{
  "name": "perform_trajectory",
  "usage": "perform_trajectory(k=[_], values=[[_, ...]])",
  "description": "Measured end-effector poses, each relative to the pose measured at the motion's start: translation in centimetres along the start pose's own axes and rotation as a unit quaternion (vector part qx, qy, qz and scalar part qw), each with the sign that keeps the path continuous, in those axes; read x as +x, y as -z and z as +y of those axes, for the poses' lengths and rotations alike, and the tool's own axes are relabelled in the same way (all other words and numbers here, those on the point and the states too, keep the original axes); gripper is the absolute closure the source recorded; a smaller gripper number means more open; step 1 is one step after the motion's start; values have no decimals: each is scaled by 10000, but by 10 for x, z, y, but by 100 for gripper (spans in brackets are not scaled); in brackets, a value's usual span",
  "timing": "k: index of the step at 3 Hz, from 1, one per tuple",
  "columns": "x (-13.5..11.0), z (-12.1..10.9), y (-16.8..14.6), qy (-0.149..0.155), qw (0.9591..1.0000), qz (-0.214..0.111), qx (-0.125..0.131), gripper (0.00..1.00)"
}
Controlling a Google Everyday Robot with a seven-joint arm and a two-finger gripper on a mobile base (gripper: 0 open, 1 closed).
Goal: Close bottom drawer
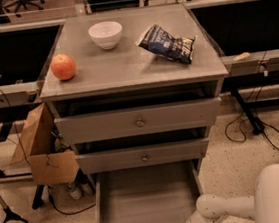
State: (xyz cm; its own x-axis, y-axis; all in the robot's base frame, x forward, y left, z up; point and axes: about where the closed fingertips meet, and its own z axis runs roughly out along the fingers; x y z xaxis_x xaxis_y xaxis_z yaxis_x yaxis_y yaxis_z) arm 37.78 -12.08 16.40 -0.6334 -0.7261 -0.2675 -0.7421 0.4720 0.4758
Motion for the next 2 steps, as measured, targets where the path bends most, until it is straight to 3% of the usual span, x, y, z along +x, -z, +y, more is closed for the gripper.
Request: perform_trajectory(k=[2], values=[[-1,0,4,-11,10000,-8,43,35]])
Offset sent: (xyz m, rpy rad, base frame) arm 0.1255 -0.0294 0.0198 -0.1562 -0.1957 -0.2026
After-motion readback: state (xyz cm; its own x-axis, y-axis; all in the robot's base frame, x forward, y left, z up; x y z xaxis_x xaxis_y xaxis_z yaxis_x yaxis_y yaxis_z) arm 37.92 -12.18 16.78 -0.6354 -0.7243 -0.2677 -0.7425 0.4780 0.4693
